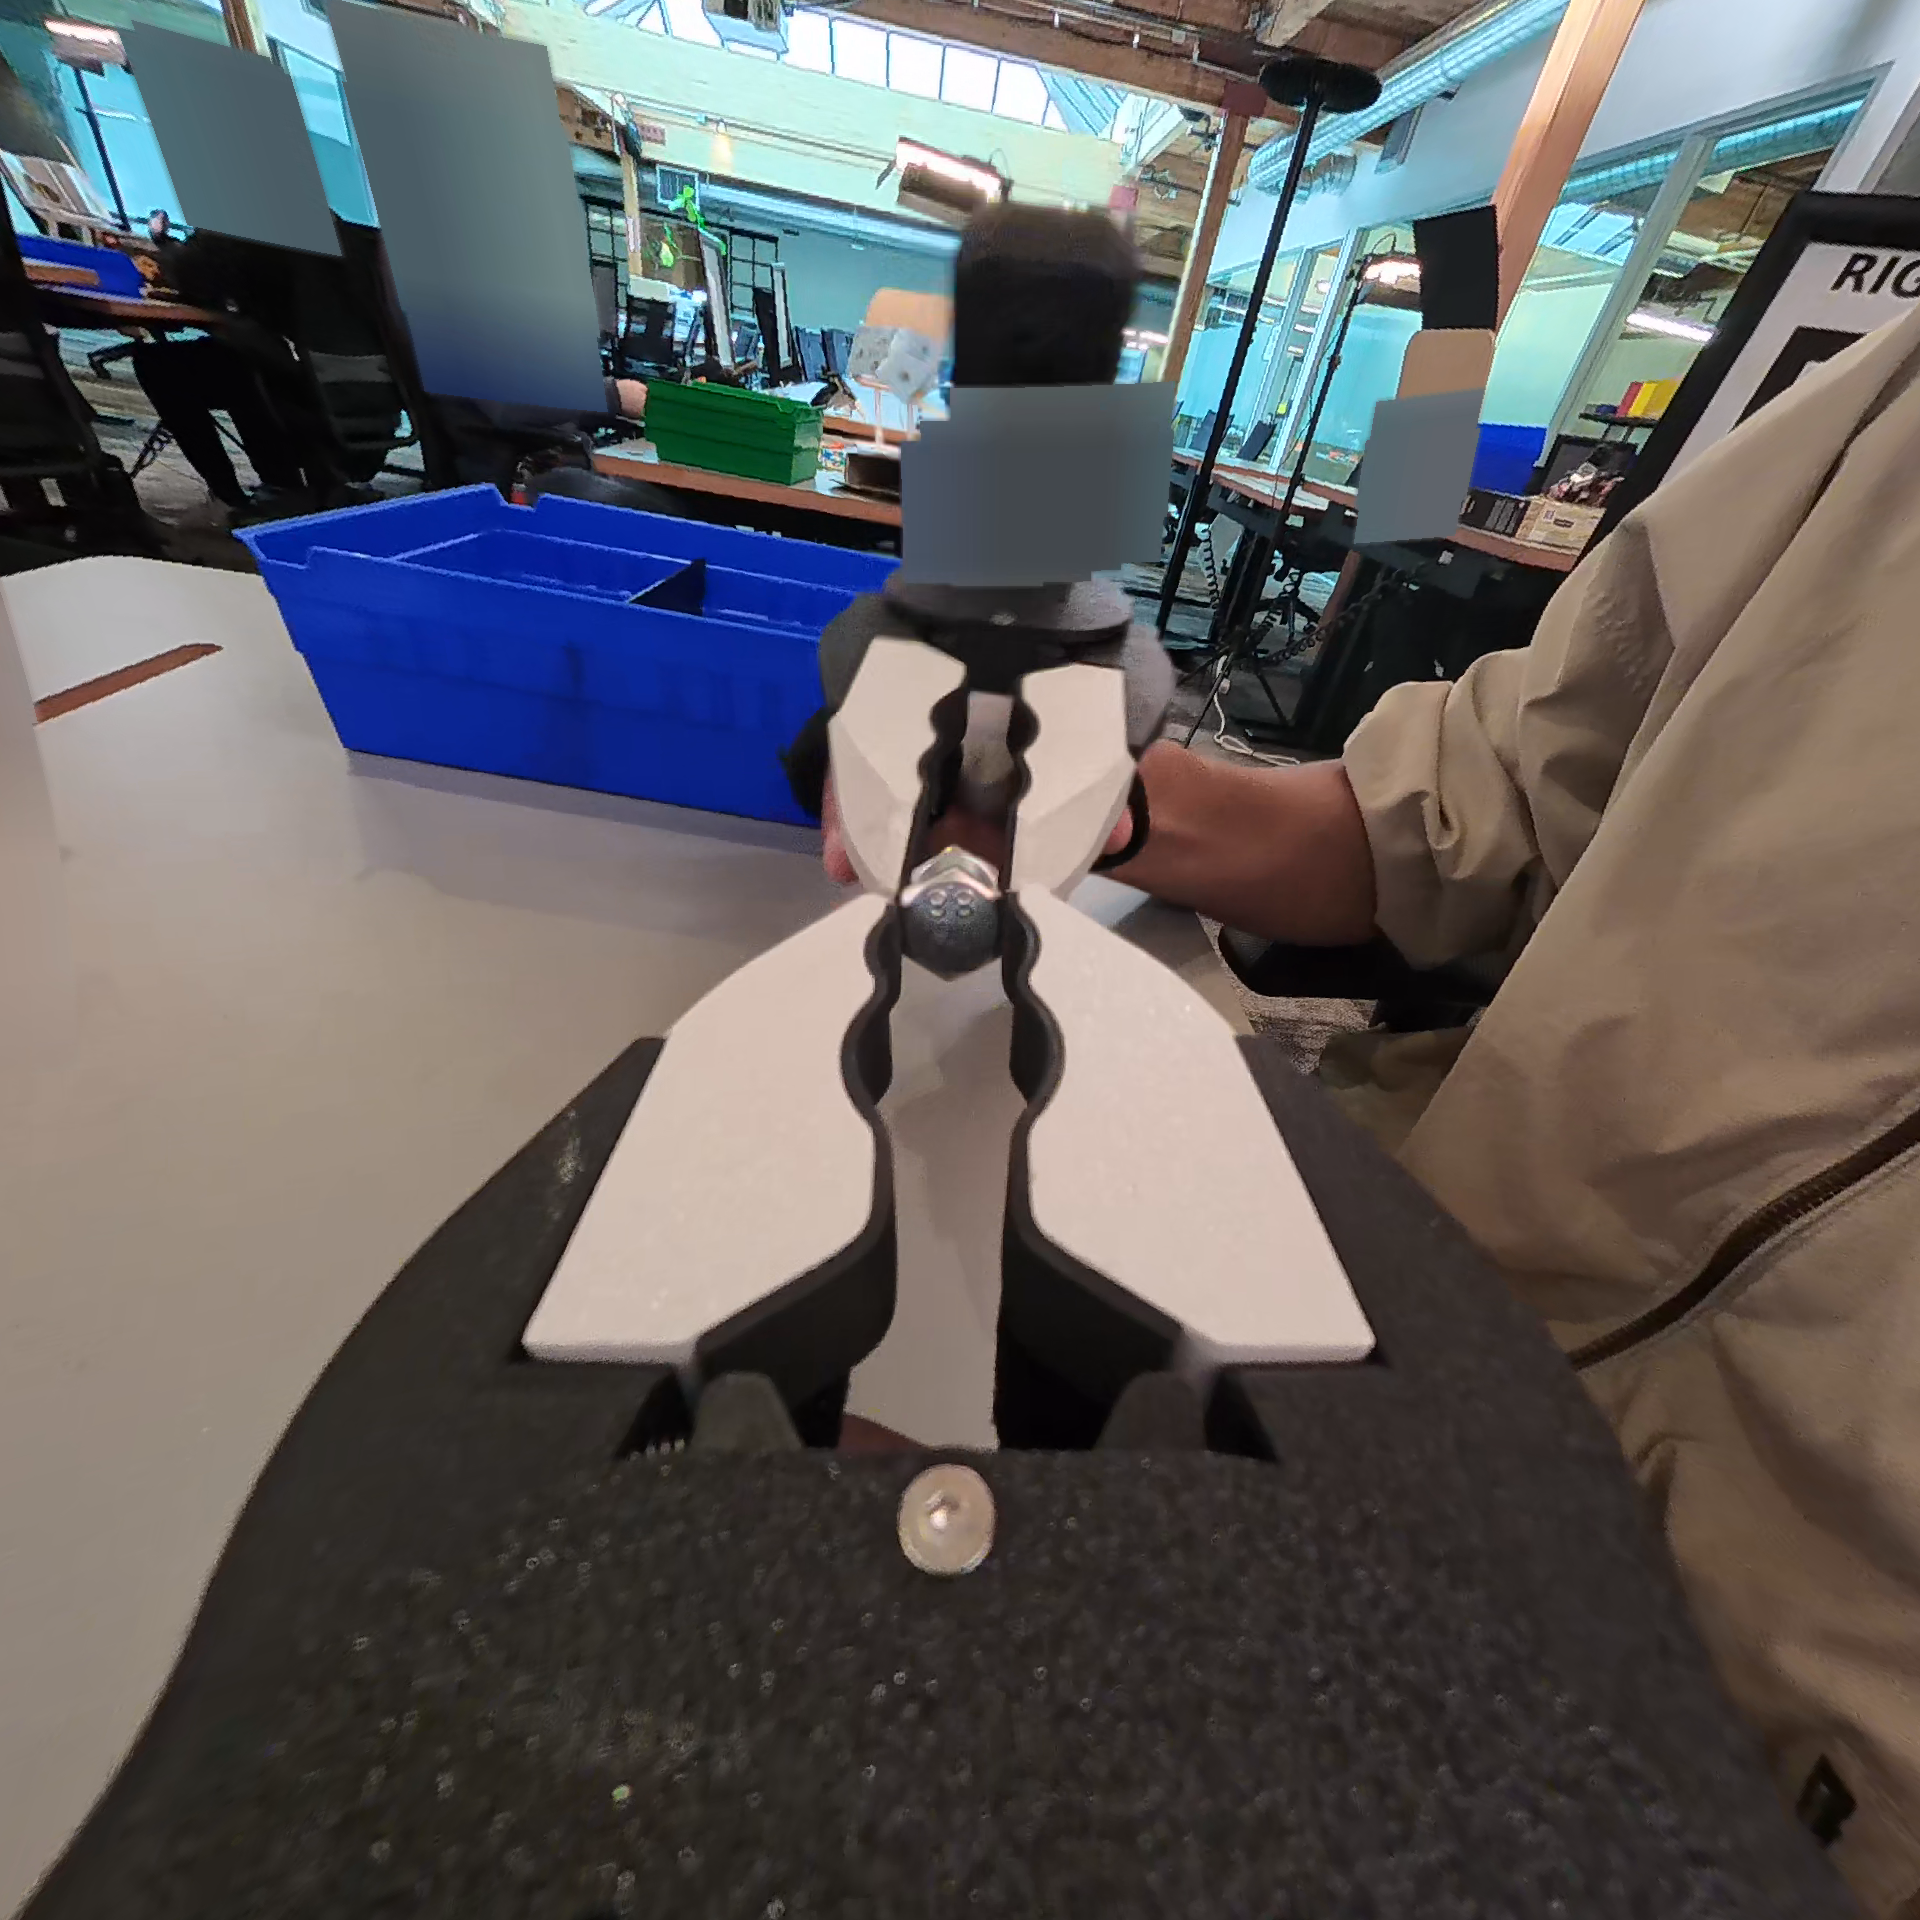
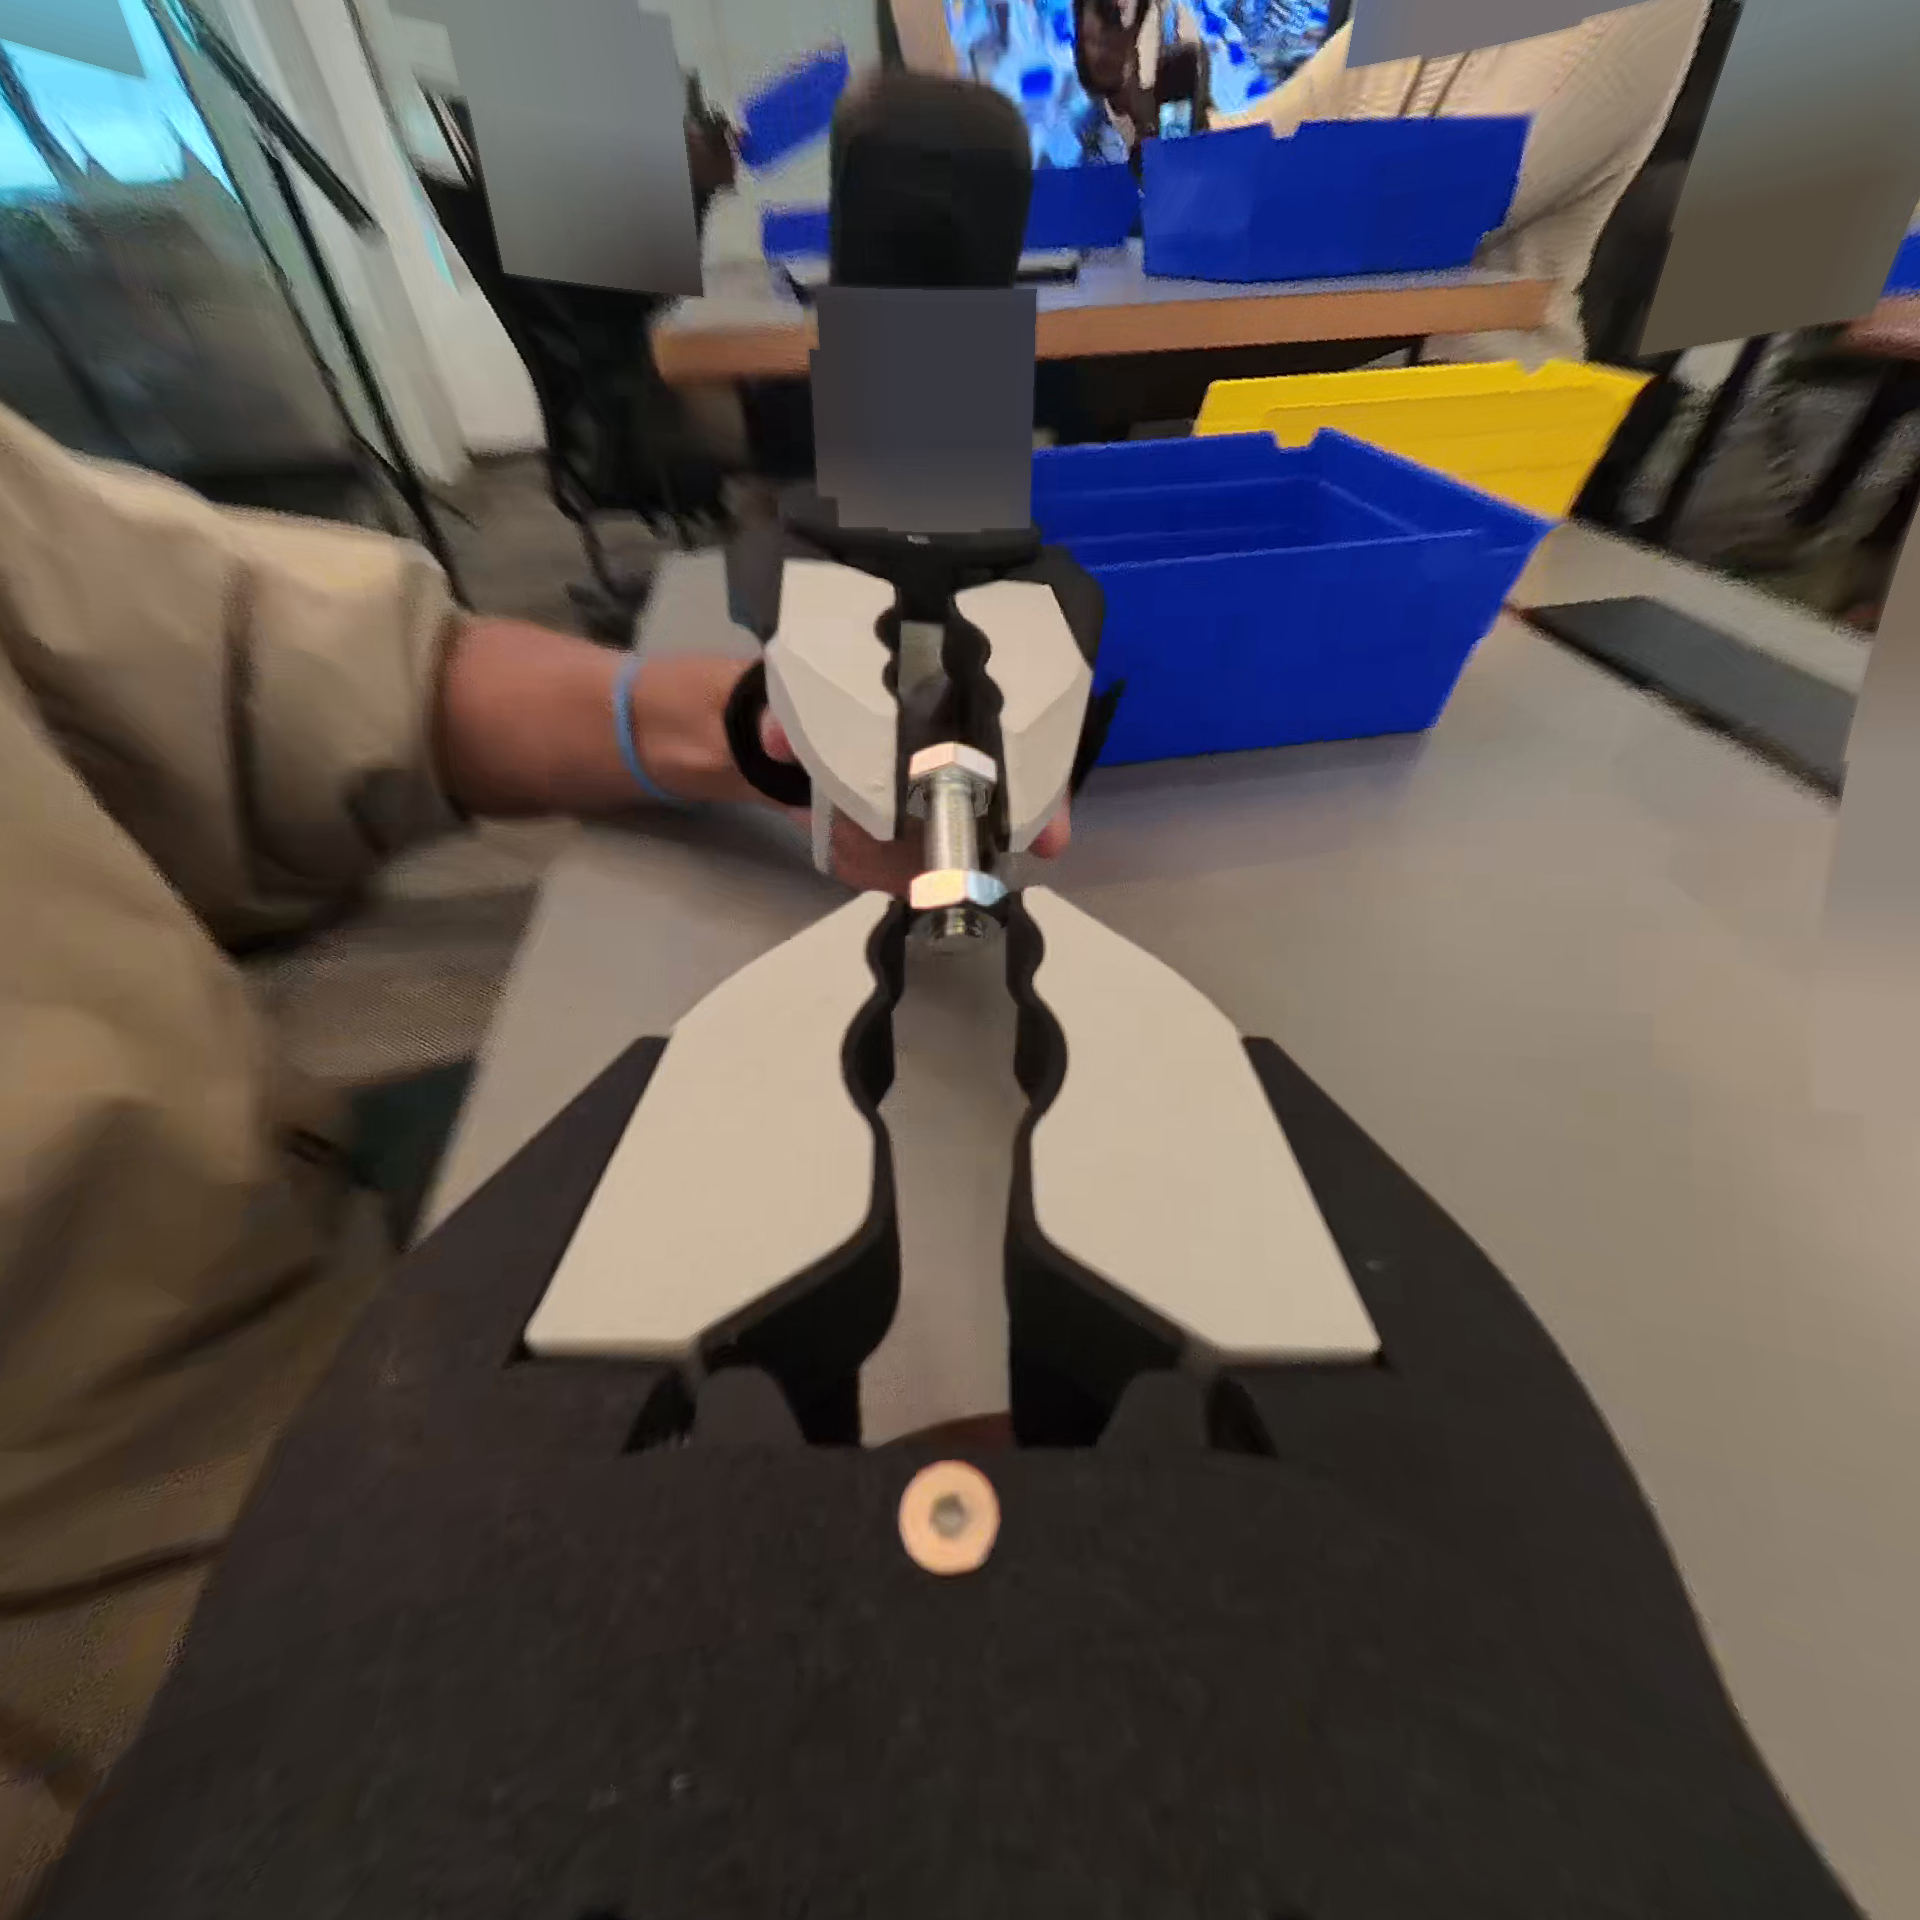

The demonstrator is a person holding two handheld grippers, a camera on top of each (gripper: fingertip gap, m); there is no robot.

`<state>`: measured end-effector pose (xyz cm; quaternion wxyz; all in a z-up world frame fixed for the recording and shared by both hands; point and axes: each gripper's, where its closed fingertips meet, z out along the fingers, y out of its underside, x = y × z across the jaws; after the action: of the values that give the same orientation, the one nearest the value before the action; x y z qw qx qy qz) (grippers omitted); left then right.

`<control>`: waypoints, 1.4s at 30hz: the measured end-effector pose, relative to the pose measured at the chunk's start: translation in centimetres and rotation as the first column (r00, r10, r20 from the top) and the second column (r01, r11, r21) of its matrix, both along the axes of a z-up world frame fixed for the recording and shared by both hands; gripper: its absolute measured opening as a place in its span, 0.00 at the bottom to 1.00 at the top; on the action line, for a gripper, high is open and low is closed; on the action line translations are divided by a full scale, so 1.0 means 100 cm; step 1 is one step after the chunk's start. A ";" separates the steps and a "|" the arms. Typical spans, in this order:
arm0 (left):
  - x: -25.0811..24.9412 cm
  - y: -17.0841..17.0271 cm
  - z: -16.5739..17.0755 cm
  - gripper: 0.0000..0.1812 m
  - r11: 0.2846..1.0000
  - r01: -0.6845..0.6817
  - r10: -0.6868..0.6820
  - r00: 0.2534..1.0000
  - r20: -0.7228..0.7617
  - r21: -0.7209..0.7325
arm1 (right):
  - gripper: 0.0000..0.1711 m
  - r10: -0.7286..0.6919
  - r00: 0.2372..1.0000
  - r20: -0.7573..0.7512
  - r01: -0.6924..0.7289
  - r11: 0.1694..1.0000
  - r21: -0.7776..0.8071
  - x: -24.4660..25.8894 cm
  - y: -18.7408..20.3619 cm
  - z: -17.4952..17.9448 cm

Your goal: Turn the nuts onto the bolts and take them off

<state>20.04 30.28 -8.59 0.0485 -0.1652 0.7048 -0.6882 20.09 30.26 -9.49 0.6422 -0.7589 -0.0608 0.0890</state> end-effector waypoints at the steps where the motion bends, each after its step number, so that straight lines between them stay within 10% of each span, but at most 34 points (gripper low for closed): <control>1: 0.000 -0.001 -0.001 0.10 1.000 0.001 -0.001 1.000 -0.002 0.003 | 0.11 -0.028 0.993 0.111 0.030 0.999 -0.017 0.001 -0.001 -0.001; 8: 0.000 -0.003 -0.008 0.10 0.999 0.038 -0.038 0.997 -0.063 -0.011 | 0.11 -0.165 0.586 0.793 0.256 0.967 0.013 0.009 -0.005 -0.003; 14: -0.004 0.005 0.011 0.10 0.998 0.021 -0.021 1.000 0.004 -0.065 | 0.28 -0.041 0.997 0.060 0.038 0.998 0.047 -0.006 -0.006 0.018; 18: -0.005 0.010 0.018 0.10 0.995 0.025 -0.024 1.000 0.015 -0.092 | 0.28 0.201 0.882 -0.426 -0.172 0.979 0.107 -0.021 -0.006 0.027; 42: -0.006 0.005 0.012 0.10 0.999 0.015 -0.014 0.999 0.033 -0.038 | 0.30 0.132 0.912 -0.389 -0.090 0.988 0.123 -0.014 0.002 0.022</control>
<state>19.48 30.81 -7.42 0.0519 -0.1498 0.6917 -0.7045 18.66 30.48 -7.28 0.6732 -0.6865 0.0229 0.2737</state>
